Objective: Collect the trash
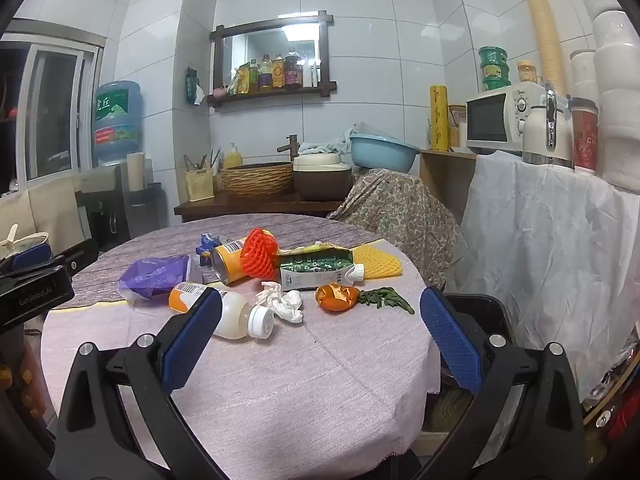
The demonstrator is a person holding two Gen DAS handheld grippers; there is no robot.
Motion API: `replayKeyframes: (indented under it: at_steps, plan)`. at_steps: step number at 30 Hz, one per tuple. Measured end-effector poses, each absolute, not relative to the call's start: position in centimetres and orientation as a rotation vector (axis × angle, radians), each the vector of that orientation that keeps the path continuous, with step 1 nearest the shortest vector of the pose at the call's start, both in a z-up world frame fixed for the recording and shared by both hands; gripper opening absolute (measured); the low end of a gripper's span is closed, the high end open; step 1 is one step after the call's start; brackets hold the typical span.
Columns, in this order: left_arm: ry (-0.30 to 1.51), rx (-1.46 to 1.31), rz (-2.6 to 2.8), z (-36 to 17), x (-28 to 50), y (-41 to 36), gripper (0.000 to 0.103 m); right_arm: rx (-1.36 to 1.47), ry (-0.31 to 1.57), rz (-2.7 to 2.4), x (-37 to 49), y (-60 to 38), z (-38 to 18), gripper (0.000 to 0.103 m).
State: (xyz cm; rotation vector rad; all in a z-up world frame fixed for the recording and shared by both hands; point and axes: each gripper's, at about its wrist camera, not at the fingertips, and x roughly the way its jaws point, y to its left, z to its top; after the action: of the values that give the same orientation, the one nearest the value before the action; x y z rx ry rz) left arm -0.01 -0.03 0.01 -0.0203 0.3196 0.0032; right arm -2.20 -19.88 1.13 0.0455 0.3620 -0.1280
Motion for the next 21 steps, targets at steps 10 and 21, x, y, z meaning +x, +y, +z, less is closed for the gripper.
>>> replayKeyframes:
  at_steps: [10, 21]
  plan:
    - [0.323, -0.02, -0.003, 0.19, -0.12, 0.05, 0.098, 0.047, 0.364, -0.128, -2.29, -19.41, 1.34, 0.098]
    - [0.327, -0.022, 0.0, -0.01, 0.0, -0.18, 0.098, 0.052, 0.366, -0.131, -2.06, -19.84, 1.24, 0.098]
